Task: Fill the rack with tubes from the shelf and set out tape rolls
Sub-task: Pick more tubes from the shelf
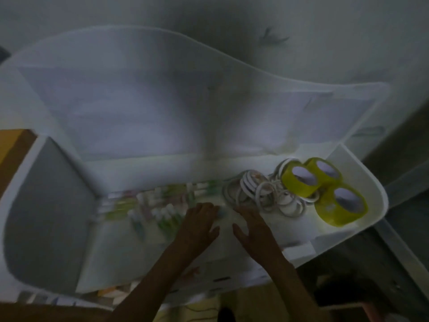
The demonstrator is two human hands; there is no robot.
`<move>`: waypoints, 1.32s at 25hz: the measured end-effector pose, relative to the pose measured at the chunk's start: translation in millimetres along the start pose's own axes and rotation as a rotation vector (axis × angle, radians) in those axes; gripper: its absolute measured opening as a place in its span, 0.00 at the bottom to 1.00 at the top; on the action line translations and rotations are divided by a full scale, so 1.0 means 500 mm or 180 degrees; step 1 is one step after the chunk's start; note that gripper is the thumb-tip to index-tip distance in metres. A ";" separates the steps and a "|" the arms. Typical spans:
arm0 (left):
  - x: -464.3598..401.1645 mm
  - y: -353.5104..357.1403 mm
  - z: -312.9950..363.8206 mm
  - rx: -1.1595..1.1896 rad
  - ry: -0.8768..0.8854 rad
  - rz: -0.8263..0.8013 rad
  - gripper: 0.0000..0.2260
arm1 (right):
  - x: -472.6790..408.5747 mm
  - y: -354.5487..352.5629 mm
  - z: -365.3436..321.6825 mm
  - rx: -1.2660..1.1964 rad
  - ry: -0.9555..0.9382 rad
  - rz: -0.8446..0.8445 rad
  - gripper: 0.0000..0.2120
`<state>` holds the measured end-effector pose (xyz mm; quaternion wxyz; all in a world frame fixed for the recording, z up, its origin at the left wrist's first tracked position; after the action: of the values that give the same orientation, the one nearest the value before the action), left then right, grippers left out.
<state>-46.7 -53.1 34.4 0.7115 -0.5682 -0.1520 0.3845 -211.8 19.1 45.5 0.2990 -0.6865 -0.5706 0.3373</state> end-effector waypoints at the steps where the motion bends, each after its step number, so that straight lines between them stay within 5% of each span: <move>1: -0.015 0.006 0.006 -0.0009 -0.0102 0.0046 0.21 | -0.014 -0.002 0.012 -0.0035 -0.0139 -0.0082 0.21; 9: -0.047 0.042 0.027 -0.0610 -0.0699 0.0359 0.07 | -0.074 -0.027 0.074 -0.0390 -0.0822 -0.0377 0.20; 18: -0.031 0.051 0.014 -0.0475 -0.1028 0.0301 0.16 | -0.097 -0.040 0.069 -0.0538 -0.1126 -0.0259 0.17; 26: -0.006 -0.066 0.013 0.0491 -0.1033 0.1145 0.13 | -0.100 -0.006 0.054 -0.0428 -0.0721 -0.0351 0.17; 33: 0.066 -0.130 -0.057 0.1259 -0.1140 0.1292 0.18 | -0.104 0.025 0.021 -0.0218 -0.0674 -0.0359 0.19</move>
<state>17.8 -53.0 78.5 0.6789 -0.3612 -0.0808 0.6341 -219.3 -34.1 35.4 0.2319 -0.6237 -0.6479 0.3708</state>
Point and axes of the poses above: each hand's wrist, its own x-axis away from the middle knuckle, its own y-axis out of the palm, z = x × y, the point moved 3 cm from there along -x, towards the middle knuckle, and after that the axes turned 1 degree about -z, right-handed, at the moved point
